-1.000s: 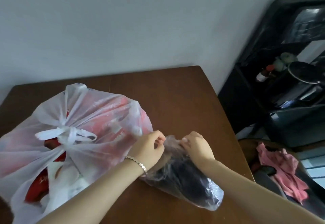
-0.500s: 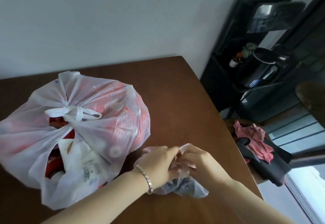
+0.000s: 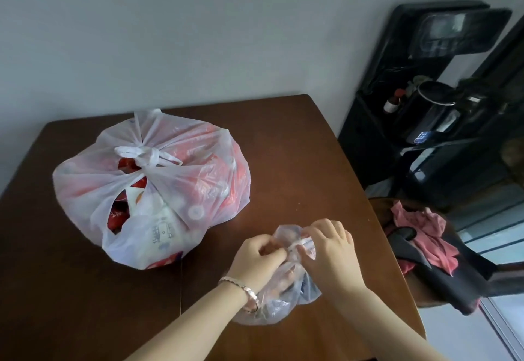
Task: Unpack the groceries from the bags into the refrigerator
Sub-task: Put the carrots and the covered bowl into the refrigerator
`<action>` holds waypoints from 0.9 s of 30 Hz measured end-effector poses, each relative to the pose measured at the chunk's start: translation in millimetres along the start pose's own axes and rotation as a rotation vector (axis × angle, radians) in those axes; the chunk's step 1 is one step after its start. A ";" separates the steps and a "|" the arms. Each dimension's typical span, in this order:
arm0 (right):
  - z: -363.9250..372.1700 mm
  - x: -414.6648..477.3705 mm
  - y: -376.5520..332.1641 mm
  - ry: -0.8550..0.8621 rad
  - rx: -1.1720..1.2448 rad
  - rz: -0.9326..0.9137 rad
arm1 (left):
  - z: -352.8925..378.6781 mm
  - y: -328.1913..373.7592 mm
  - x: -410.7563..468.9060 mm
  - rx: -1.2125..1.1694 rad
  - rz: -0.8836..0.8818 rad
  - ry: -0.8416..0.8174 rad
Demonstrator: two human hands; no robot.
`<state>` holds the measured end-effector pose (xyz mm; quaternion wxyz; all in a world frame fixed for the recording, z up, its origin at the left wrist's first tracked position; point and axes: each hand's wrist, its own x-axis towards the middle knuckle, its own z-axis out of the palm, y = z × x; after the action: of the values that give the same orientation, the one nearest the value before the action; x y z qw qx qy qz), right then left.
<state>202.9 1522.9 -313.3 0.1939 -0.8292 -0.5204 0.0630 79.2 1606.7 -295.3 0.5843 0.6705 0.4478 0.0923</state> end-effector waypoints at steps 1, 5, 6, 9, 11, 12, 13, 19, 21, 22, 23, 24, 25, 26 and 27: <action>1.0 0.2 -0.7 -0.006 -0.006 -0.013 | 0.7 1.7 -1.4 0.000 -0.009 0.001; -9.3 3.4 -9.1 -0.111 0.101 0.039 | 2.6 7.4 -4.5 0.235 0.013 -0.046; -13.0 3.3 -11.3 -0.159 0.199 0.085 | 3.9 7.3 -3.8 0.304 0.035 -0.064; -27.0 7.6 -12.4 -0.210 0.447 0.153 | 8.0 7.6 -1.1 0.268 0.064 -0.128; -32.7 15.5 -5.5 -0.263 0.510 0.225 | 8.9 7.2 -1.0 0.142 0.078 -0.104; -32.0 19.7 -0.7 -0.275 0.585 0.307 | 8.6 6.4 -2.0 0.064 0.086 -0.076; -29.5 22.9 5.4 -0.267 0.710 0.437 | 7.8 4.6 -2.4 -0.014 0.087 -0.045; -25.6 24.6 23.1 0.053 1.449 0.957 | -6.2 -4.9 -6.7 -0.237 0.108 0.056; -23.4 17.6 20.7 -0.110 0.895 0.488 | -9.6 -3.0 -7.2 -0.204 0.147 0.037; -16.3 13.9 20.6 -0.229 0.638 0.240 | -10.0 -2.4 -6.6 -0.178 0.169 0.031; -10.9 10.5 18.5 -0.298 0.432 0.046 | -10.8 -1.5 -6.1 -0.161 0.183 0.023; -3.6 8.7 16.5 -0.302 0.285 -0.098 | -11.0 -0.2 -5.8 -0.157 0.194 0.020; 3.0 7.5 14.8 -0.265 0.209 -0.199 | -10.8 0.8 -5.1 -0.146 0.195 0.013; 7.0 8.1 14.2 -0.219 0.185 -0.246 | -12.3 3.0 -5.1 -0.120 0.204 0.012; 5.6 10.9 10.5 -0.173 0.172 -0.259 | -16.0 3.7 -4.8 -0.055 0.226 0.029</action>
<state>214.8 1530.0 -321.4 0.2254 -0.7271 -0.6302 0.1530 67.9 1614.8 -285.4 0.5817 0.6991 0.3750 0.1797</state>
